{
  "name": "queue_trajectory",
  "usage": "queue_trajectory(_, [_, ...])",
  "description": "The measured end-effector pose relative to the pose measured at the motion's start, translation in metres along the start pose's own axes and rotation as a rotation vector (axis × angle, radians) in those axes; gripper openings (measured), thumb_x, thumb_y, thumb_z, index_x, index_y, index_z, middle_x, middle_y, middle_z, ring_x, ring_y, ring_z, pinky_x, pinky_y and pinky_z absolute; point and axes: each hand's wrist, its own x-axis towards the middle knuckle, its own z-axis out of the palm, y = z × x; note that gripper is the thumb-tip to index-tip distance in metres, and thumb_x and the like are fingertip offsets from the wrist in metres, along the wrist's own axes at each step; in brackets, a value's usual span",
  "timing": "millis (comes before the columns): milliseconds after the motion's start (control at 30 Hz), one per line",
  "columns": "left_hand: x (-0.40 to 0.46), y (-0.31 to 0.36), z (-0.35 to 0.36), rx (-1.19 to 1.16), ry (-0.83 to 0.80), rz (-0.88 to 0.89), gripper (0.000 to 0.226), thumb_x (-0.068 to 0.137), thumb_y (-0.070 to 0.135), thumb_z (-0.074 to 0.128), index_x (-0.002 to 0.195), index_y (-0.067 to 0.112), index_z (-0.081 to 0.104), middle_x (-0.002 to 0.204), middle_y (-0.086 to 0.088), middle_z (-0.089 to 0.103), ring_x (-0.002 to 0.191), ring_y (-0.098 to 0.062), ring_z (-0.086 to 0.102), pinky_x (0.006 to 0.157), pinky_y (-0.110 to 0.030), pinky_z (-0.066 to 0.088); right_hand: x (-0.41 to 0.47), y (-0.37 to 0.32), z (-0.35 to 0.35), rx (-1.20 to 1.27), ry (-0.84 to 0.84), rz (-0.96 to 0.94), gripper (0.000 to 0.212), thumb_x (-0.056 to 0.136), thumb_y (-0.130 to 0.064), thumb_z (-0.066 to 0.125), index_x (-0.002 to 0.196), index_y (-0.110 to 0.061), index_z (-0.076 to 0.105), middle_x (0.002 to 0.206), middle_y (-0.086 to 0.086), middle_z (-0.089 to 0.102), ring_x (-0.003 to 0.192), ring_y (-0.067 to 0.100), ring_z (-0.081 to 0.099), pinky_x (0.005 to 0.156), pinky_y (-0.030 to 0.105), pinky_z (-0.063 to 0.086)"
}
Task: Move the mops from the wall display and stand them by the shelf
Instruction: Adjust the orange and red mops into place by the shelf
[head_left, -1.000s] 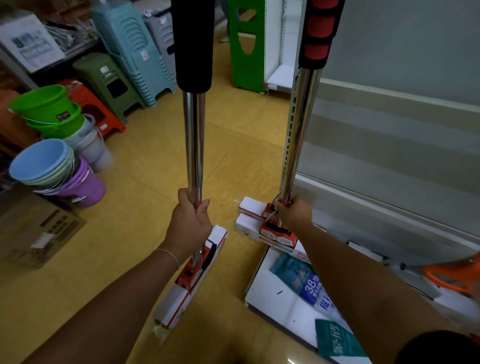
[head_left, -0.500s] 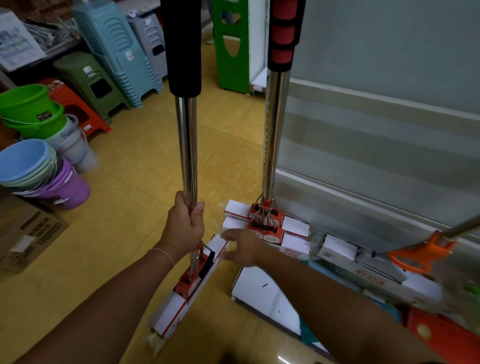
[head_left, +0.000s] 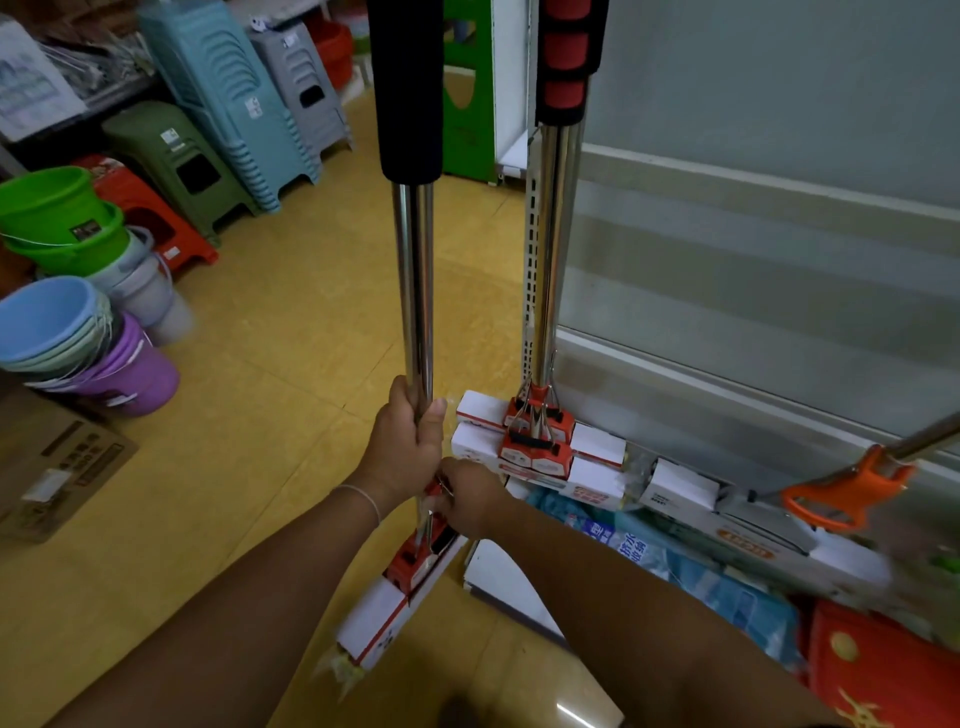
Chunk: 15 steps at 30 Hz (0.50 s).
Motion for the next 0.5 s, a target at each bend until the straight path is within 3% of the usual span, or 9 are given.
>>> queue_trajectory(67, [0.003, 0.001, 0.003, -0.015, -0.044, -0.008, 0.041, 0.091, 0.044, 0.041, 0.096, 0.004, 0.046, 0.074, -0.017, 0.06, 0.064, -0.019, 0.059, 0.057, -0.036, 0.046, -0.004, 0.003, -0.003, -0.011, 0.023, 0.043, 0.034, 0.093, -0.038, 0.06, 0.106, -0.007, 0.054, 0.099, 0.015, 0.061, 0.082, 0.026, 0.052, 0.066, 0.031, 0.038])
queue_trajectory(167, [0.008, 0.005, 0.011, -0.042, -0.123, -0.038, 0.018, 0.099, 0.023, 0.045, 0.099, 0.006, 0.046, 0.08, -0.006, 0.063, 0.071, 0.0, 0.063, 0.065, -0.025, 0.048, -0.012, 0.006, -0.006, -0.052, 0.083, 0.107, 0.036, 0.092, -0.041, 0.058, 0.107, -0.009, 0.053, 0.101, 0.012, 0.06, 0.086, 0.026, 0.055, 0.069, 0.033, 0.044])
queue_trajectory(200, [0.009, 0.006, 0.014, -0.049, -0.136, -0.051, 0.014, 0.099, 0.02, 0.044, 0.101, 0.006, 0.046, 0.084, -0.005, 0.065, 0.077, 0.0, 0.064, 0.07, -0.026, 0.049, -0.013, 0.008, -0.006, -0.056, 0.103, 0.134, 0.037, 0.092, -0.043, 0.058, 0.107, -0.01, 0.053, 0.101, 0.011, 0.061, 0.089, 0.027, 0.058, 0.072, 0.035, 0.047])
queue_trajectory(267, [0.011, 0.01, 0.02, -0.065, -0.129, -0.064, 0.013, 0.098, 0.019, 0.047, 0.102, 0.007, 0.044, 0.089, -0.011, 0.065, 0.087, -0.018, 0.066, 0.076, -0.037, 0.053, -0.015, 0.01, -0.007, -0.043, 0.14, 0.195, 0.038, 0.09, -0.047, 0.058, 0.107, -0.013, 0.055, 0.101, 0.009, 0.063, 0.092, 0.026, 0.06, 0.075, 0.037, 0.052])
queue_trajectory(333, [0.015, 0.019, 0.025, -0.071, -0.085, -0.056, 0.013, 0.096, 0.019, 0.053, 0.099, 0.011, 0.042, 0.089, -0.018, 0.062, 0.084, -0.03, 0.063, 0.074, -0.044, 0.052, -0.017, 0.012, -0.011, -0.006, 0.181, 0.258, 0.038, 0.09, -0.048, 0.059, 0.107, -0.014, 0.056, 0.099, 0.007, 0.064, 0.093, 0.025, 0.062, 0.078, 0.039, 0.054])
queue_trajectory(433, [0.022, 0.045, 0.033, -0.091, -0.017, 0.039, 0.014, 0.096, 0.021, 0.054, 0.094, 0.019, 0.041, 0.08, -0.013, 0.057, 0.072, -0.026, 0.059, 0.063, -0.038, 0.048, -0.016, 0.017, -0.019, 0.093, 0.234, 0.356, 0.035, 0.091, -0.047, 0.059, 0.106, -0.016, 0.055, 0.098, 0.005, 0.063, 0.093, 0.024, 0.062, 0.08, 0.04, 0.053])
queue_trajectory(500, [0.029, 0.065, 0.037, -0.118, 0.023, 0.099, 0.013, 0.097, 0.028, 0.05, 0.092, 0.019, 0.043, 0.083, -0.018, 0.061, 0.075, -0.029, 0.062, 0.063, -0.039, 0.049, -0.014, 0.021, -0.022, 0.151, 0.277, 0.423, 0.036, 0.091, -0.048, 0.058, 0.108, -0.016, 0.055, 0.101, 0.005, 0.064, 0.096, 0.023, 0.062, 0.082, 0.039, 0.053])
